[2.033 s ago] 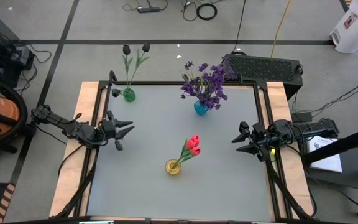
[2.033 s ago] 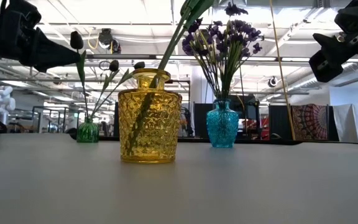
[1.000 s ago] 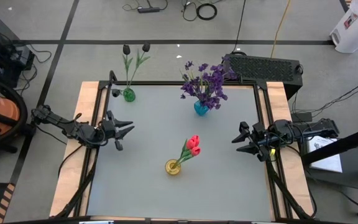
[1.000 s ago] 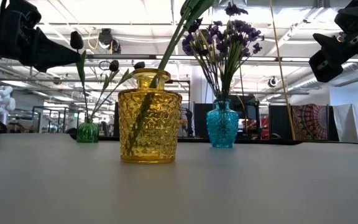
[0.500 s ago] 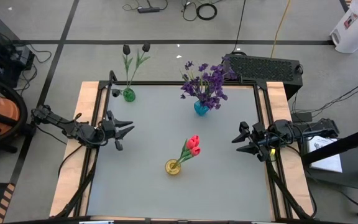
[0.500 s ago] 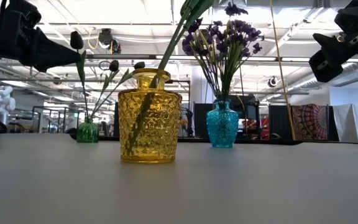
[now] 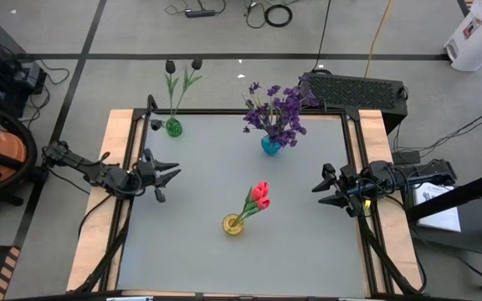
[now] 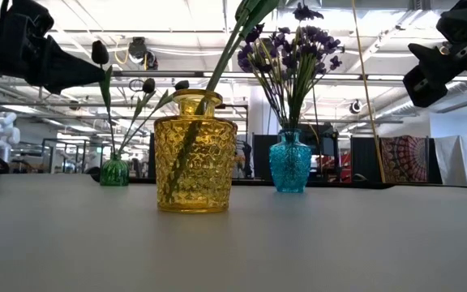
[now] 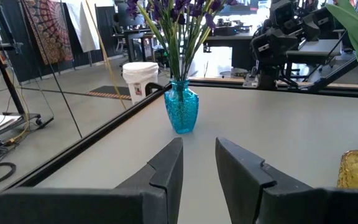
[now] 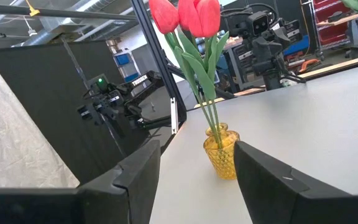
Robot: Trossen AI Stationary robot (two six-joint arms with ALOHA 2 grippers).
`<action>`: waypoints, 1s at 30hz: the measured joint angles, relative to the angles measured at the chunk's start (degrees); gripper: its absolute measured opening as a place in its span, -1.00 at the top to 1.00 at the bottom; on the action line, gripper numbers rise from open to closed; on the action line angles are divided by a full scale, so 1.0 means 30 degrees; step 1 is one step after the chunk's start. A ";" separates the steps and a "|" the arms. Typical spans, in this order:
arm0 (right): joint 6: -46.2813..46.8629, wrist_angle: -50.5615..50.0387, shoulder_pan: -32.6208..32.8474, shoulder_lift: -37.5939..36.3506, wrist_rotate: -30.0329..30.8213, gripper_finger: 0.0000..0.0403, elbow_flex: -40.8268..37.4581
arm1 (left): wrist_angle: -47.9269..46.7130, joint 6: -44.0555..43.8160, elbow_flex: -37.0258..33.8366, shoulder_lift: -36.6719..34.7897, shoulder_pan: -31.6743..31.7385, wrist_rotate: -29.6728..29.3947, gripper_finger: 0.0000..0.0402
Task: Sort flowers into vase by color
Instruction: Return to Home Position
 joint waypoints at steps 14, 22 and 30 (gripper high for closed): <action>0.0000 0.0005 -0.0007 0.0000 -0.0007 0.03 0.0000 | 0.0000 0.0000 0.0000 0.0000 0.0007 0.0000 0.49; -0.0002 0.0000 -0.0007 0.0000 -0.0007 0.03 0.0000 | 0.0000 -0.0007 0.0000 0.0000 0.0006 0.0000 0.49; 0.0000 0.0003 -0.0004 0.0000 -0.0004 0.03 0.0000 | 0.0000 -0.0001 0.0000 0.0000 0.0005 0.0000 0.49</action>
